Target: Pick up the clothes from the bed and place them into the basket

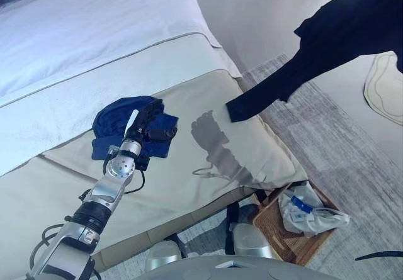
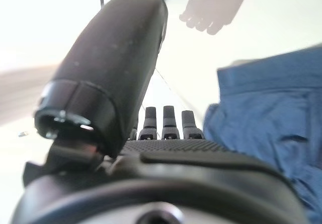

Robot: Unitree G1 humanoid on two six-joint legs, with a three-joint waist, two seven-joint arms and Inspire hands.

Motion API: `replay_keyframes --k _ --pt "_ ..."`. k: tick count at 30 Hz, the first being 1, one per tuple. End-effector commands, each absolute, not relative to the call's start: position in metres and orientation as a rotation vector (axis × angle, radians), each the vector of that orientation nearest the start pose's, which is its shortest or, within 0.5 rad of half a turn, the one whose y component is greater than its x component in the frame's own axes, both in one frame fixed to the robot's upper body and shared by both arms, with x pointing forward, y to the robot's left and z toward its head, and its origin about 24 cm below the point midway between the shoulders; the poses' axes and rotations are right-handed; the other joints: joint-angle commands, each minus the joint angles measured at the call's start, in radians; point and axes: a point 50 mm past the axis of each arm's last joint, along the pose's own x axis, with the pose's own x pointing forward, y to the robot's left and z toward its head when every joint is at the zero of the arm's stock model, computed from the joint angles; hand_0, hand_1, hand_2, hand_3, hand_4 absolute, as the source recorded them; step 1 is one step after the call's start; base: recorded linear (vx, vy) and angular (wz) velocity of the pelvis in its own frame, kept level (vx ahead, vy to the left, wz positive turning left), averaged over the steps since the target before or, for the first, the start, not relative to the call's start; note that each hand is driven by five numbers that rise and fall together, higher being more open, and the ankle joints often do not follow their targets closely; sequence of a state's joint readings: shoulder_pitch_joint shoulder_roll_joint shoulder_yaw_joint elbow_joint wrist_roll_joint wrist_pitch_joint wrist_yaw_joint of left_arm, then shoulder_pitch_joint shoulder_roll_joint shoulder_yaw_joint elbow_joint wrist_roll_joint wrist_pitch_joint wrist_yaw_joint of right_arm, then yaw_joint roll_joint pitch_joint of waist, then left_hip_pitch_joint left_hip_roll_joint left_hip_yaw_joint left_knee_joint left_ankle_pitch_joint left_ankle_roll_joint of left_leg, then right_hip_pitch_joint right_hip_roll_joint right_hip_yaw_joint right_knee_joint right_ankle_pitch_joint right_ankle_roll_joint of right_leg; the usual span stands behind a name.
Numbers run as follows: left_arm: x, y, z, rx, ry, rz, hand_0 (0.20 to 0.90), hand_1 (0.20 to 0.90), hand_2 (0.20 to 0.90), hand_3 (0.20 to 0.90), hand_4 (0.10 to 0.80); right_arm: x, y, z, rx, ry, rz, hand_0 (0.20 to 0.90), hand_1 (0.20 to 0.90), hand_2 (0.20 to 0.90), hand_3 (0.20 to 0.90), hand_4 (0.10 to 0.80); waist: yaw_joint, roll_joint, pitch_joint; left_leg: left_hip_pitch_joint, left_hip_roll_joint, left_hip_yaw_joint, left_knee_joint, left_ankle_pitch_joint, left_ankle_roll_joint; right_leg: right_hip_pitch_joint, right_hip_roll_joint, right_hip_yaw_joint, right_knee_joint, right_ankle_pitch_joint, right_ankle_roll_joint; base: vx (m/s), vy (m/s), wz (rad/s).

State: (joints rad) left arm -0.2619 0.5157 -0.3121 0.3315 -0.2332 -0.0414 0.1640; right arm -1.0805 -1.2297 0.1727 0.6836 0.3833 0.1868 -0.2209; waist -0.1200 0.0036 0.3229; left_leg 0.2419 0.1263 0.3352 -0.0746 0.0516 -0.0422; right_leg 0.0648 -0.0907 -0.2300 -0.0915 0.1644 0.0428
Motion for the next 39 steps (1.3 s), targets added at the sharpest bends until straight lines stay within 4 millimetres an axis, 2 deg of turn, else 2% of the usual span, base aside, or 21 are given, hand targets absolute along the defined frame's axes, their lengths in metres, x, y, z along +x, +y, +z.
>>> replay_keyframes --k 1,10,13,15,17,22,31,38,39 --pt "0.291 0.204 0.039 0.434 0.034 -0.084 0.900 0.900 0.900 0.900 0.800 0.267 -0.393 0.387 -0.655 -0.510 -0.825 0.300 0.300 0.300 0.200 0.100 0.006 -0.050 -0.299 -0.080 -0.015 -0.005 -0.013 -0.078 -0.037 0.031 0.022 0.033 0.018 -0.141 0.053 0.014 -0.023 -0.29" --pt "0.293 0.213 0.042 0.440 0.041 -0.066 0.900 0.900 0.900 0.900 0.800 0.243 -0.417 0.378 -0.622 -0.500 -0.915 0.300 0.300 0.300 0.200 0.100 -0.052 -0.039 -0.305 -0.068 -0.007 0.028 -0.013 -0.085 -0.039 0.005 0.038 0.102 0.009 -0.127 0.056 -0.004 -0.014 -0.22" --pt "0.294 0.216 0.044 0.447 0.040 -0.053 0.900 0.900 0.900 0.900 0.800 0.237 -0.422 0.374 -0.602 -0.506 -0.924 0.300 0.300 0.300 0.200 0.100 -0.059 -0.037 -0.300 -0.067 -0.025 -0.006 -0.013 -0.095 -0.031 0.000 0.047 0.138 0.010 -0.123 0.057 -0.014 -0.017 -0.26" --pt "0.294 0.220 0.045 0.451 0.044 -0.025 0.900 0.900 0.900 0.900 0.800 0.239 -0.421 0.368 -0.593 -0.499 -0.904 0.300 0.300 0.300 0.200 0.100 -0.053 -0.038 -0.293 -0.067 -0.048 -0.061 -0.008 -0.108 -0.015 -0.003 0.054 0.179 0.017 -0.123 0.056 -0.007 -0.023 -0.30" --pt "0.293 0.223 0.045 0.450 0.047 -0.005 0.900 0.900 0.900 0.900 0.800 0.242 -0.420 0.363 -0.590 -0.488 -0.882 0.300 0.300 0.300 0.200 0.100 -0.050 -0.039 -0.291 -0.068 -0.058 -0.086 -0.003 -0.114 -0.007 -0.008 0.059 0.204 0.024 -0.125 0.054 -0.006 -0.024 -0.50" --pt "0.293 0.222 0.045 0.464 0.051 -0.019 0.900 0.900 0.900 0.900 0.800 0.243 -0.425 0.343 -0.580 -0.427 -0.856 0.300 0.300 0.300 0.200 0.100 -0.067 -0.035 -0.290 -0.065 -0.049 -0.069 0.006 -0.117 -0.008 -0.009 0.063 0.224 0.022 -0.123 0.052 -0.019 -0.019 -0.42" --pt "0.299 0.218 0.048 0.480 0.061 -0.058 0.900 0.900 0.900 0.900 0.800 0.252 -0.434 0.262 -0.502 -0.218 -0.778 0.300 0.300 0.300 0.200 0.100 -0.095 -0.014 -0.278 -0.058 -0.047 -0.044 0.007 -0.122 -0.007 -0.022 0.063 0.237 0.027 -0.116 0.057 -0.012 -0.025 -0.03" --pt "0.305 0.211 0.053 0.489 0.072 -0.075 0.900 0.900 0.900 0.900 0.800 0.265 -0.418 0.197 -0.456 -0.075 -0.642 0.300 0.300 0.300 0.200 0.100 -0.111 0.000 -0.262 -0.060 -0.046 -0.015 0.011 -0.121 -0.004 -0.034 0.060 0.236 0.020 -0.102 0.060 -0.007 -0.050 -0.04" --pt "0.305 0.211 0.052 0.490 0.074 -0.076 0.900 0.900 0.900 0.900 0.800 0.266 -0.417 0.195 -0.454 -0.068 -0.634 0.300 0.300 0.300 0.200 0.100 -0.111 0.000 -0.261 -0.060 -0.046 -0.014 0.010 -0.121 -0.004 -0.035 0.060 0.236 0.020 -0.101 0.061 0.003 -0.051 -0.07"
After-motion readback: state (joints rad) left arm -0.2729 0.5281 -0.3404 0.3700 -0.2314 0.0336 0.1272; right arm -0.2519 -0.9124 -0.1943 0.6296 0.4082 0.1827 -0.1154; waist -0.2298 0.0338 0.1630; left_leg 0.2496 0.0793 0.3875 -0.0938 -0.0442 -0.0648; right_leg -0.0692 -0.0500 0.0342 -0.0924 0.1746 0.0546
